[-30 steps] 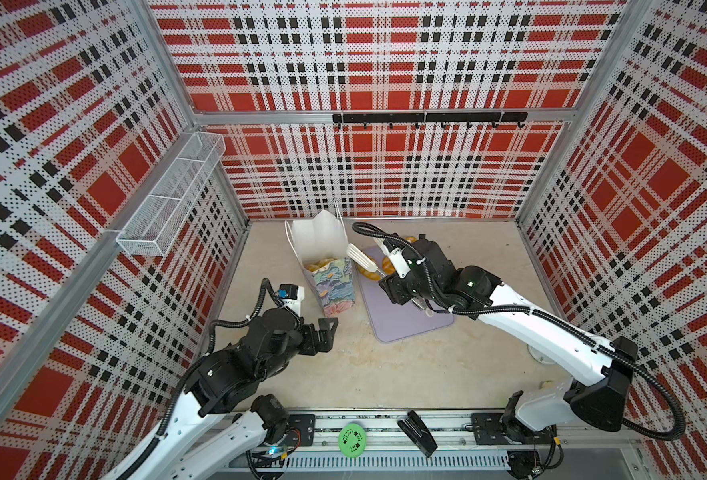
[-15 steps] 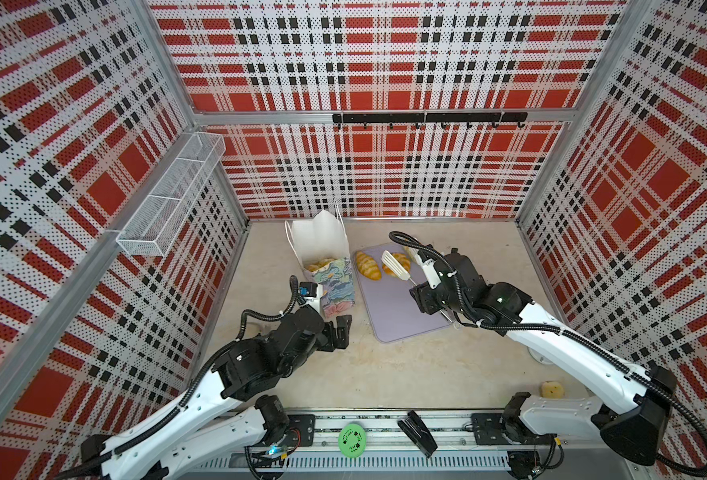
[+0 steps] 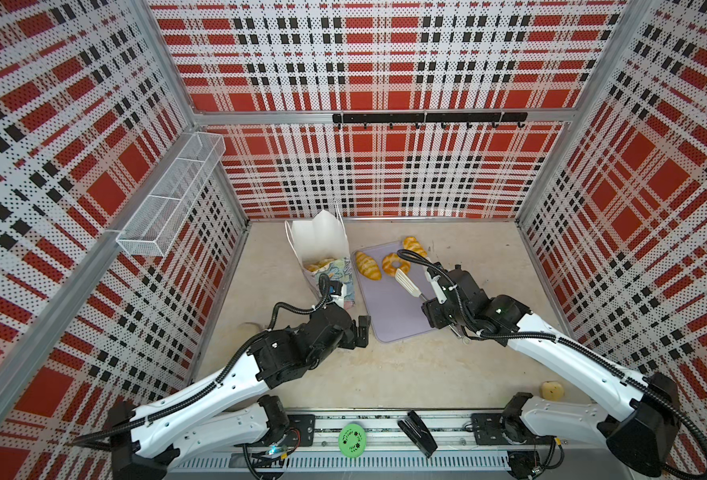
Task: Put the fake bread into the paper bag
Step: 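Move the open tongs back over the bread tray toward the remaining breads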
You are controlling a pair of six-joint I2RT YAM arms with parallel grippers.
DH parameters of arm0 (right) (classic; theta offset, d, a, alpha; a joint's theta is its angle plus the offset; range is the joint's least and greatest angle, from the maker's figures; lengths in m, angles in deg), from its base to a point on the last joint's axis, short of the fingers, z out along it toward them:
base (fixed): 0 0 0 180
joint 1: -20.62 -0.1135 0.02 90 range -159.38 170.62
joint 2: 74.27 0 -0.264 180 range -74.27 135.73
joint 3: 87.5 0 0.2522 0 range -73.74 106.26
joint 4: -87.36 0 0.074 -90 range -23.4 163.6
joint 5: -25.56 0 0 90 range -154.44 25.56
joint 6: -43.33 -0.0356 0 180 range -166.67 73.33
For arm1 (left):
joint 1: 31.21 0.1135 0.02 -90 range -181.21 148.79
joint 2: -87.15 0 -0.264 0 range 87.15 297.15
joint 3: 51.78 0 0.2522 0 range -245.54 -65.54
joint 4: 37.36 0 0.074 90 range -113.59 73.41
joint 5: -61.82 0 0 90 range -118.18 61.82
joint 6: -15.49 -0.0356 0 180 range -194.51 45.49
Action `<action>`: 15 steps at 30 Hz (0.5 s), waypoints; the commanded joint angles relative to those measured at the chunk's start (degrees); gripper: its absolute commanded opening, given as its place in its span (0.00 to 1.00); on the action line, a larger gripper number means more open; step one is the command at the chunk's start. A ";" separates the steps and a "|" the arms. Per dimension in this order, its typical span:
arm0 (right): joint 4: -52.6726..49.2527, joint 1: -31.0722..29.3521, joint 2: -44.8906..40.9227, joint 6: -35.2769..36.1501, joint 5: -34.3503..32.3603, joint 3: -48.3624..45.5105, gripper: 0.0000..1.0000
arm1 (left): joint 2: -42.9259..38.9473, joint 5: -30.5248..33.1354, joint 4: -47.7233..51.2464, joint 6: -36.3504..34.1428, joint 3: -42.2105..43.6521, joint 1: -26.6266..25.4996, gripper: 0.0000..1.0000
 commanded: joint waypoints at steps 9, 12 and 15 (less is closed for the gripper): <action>5.28 1.50 1.86 -1.68 0.35 -3.89 0.67 | 3.54 -0.36 -6.77 2.69 3.08 -1.38 0.99; 6.25 1.48 2.65 -2.12 0.65 -4.82 0.67 | 4.55 -0.63 -7.65 2.87 3.81 -1.48 0.99; 6.77 1.56 3.84 -2.46 0.92 -5.28 0.67 | 4.89 -0.62 -8.36 3.09 4.82 -1.55 0.99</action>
